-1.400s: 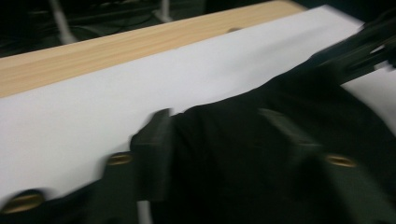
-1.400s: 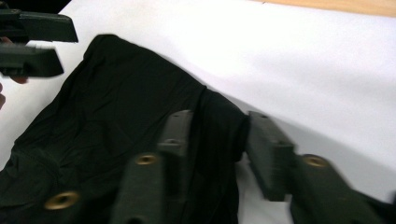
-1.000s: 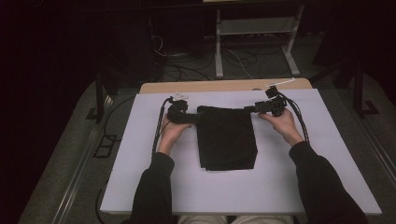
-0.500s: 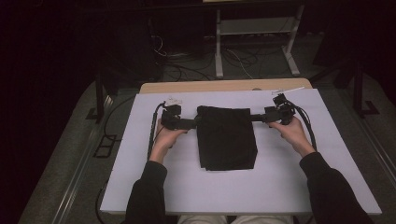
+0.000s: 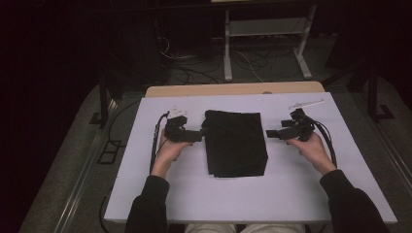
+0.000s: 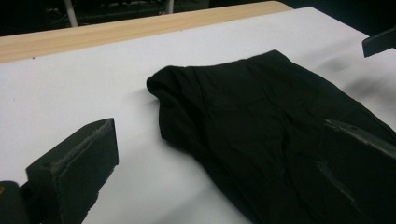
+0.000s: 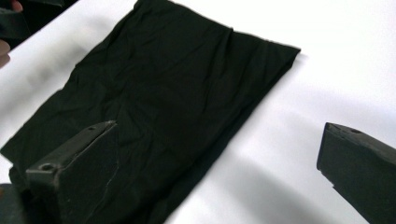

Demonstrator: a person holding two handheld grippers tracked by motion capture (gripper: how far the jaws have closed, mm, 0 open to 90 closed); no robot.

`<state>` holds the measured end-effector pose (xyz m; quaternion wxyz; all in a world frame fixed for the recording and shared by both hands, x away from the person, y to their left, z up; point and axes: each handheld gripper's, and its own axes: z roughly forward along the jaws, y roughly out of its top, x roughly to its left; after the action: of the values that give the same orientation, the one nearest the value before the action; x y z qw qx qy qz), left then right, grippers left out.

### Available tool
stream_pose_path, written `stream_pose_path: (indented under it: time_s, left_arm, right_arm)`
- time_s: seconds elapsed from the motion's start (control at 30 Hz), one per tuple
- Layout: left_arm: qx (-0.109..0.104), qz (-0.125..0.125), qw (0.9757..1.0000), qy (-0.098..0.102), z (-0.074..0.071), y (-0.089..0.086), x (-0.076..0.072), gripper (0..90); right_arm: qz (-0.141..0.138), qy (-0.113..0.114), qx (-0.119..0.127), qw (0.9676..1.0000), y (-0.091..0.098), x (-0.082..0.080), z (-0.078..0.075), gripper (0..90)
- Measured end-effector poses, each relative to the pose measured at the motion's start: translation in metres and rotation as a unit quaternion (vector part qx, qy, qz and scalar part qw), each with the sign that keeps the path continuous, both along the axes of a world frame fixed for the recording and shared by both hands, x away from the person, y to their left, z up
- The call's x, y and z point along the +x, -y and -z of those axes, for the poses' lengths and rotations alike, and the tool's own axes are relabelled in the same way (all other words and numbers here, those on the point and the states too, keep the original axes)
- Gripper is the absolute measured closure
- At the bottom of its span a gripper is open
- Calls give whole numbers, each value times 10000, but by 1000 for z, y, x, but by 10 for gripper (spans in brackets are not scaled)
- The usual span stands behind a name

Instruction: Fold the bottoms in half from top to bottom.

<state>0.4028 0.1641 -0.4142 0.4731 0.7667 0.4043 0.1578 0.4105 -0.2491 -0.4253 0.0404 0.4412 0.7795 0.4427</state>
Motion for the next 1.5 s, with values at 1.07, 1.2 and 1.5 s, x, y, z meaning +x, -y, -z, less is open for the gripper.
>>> stream_pose_path:
  time_s: [1.07,1.2,1.5]
  left_arm:
    - [-98,141,9990,410,-14,-31,-79,0]
    - [-103,232,9988,424,-12,-30,-89,0]
    - [-28,328,9989,331,2,-33,-109,0]
  right_arm:
    - [-184,241,-30,9995,14,-88,0,0]
    - [-212,281,8,9994,16,-98,2,0]
    - [-302,351,46,9989,22,-120,10,0]
